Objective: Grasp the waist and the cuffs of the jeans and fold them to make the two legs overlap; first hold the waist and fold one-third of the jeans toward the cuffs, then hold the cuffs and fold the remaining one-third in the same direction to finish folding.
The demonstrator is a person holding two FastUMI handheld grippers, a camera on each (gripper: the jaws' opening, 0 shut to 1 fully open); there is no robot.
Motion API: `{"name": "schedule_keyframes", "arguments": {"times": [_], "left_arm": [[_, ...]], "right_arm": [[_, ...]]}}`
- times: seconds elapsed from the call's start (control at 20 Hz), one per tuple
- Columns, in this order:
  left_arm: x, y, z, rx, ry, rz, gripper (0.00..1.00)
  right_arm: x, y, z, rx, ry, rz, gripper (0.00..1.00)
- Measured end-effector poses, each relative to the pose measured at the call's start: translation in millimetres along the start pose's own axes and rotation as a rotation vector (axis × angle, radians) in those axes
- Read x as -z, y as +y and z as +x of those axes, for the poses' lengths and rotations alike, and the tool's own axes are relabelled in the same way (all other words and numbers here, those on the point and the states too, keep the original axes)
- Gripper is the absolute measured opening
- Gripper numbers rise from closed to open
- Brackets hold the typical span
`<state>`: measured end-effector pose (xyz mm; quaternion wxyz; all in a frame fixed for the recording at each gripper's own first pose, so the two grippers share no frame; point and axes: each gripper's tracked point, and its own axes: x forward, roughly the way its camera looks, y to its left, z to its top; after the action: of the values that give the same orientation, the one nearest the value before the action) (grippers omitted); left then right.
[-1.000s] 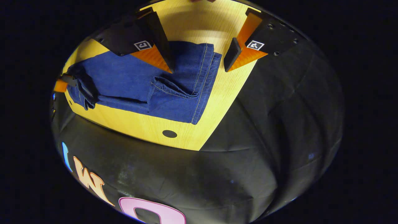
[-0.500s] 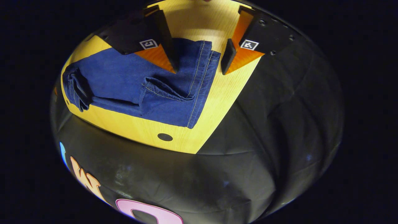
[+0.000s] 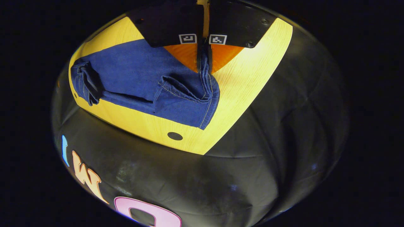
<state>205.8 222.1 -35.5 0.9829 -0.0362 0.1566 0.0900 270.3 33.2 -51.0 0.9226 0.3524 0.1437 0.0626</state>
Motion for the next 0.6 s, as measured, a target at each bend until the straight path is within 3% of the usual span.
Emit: {"name": "schedule_keyframes", "arguments": {"times": [0.2,0.35,0.55,0.6], "left_arm": [[-16,-19,-15,0.088,0.002,-0.064,0.00],[-33,-59,-45,0.204,0.007,-0.113,0.00],[-69,-114,-79,0.286,-0.049,-0.105,0.00],[-76,-131,-86,0.306,-0.054,-0.110,0.00]], "right_arm": [[-11,0,-17,0.004,-0.028,-0.016,0.98],[-18,-7,-34,-0.001,-0.040,0.002,0.98],[-27,-20,-53,-0.019,-0.036,0.034,0.98],[-32,-26,-56,-0.025,-0.030,0.037,0.93]]}}
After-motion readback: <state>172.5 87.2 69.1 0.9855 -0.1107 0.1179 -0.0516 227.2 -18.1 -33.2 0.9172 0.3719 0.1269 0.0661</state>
